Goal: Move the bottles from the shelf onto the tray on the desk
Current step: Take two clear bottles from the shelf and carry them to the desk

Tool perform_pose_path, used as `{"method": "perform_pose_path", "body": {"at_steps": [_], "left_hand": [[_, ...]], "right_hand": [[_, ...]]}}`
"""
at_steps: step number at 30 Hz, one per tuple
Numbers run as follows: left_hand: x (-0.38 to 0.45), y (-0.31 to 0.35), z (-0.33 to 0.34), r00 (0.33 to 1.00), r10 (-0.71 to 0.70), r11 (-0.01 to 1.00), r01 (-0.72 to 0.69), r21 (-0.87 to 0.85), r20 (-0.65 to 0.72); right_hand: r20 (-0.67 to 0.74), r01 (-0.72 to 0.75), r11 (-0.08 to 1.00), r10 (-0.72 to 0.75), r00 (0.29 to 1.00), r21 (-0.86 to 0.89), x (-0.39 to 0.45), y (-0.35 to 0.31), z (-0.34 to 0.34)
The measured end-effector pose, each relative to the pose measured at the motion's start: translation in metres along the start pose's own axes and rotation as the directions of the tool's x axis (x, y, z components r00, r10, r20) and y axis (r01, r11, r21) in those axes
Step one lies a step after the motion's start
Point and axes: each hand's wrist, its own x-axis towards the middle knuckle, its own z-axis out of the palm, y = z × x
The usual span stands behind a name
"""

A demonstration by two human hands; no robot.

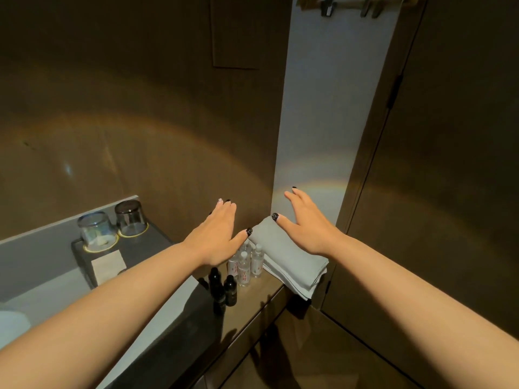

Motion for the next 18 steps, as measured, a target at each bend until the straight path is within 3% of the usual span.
{"method": "perform_pose_path", "body": {"at_steps": [6,12,18], "left_hand": [[0.068,0.002,0.036,0.998,-0.062,0.996,0.062,-0.062,0.007],[0.12,0.007,0.07,0.993,-0.089,0.983,0.099,0.156,-0.072],[0.165,0.007,0.106,0.972,-0.23,0.973,0.231,0.026,-0.051]], "right_hand": [[0.075,0.029,0.998,-0.033,0.997,0.058,0.054,0.06,0.009],[0.175,0.029,0.986,-0.057,0.983,0.161,0.108,0.11,0.012],[0.247,0.043,0.983,-0.088,0.965,0.181,0.155,0.154,0.03]]}}
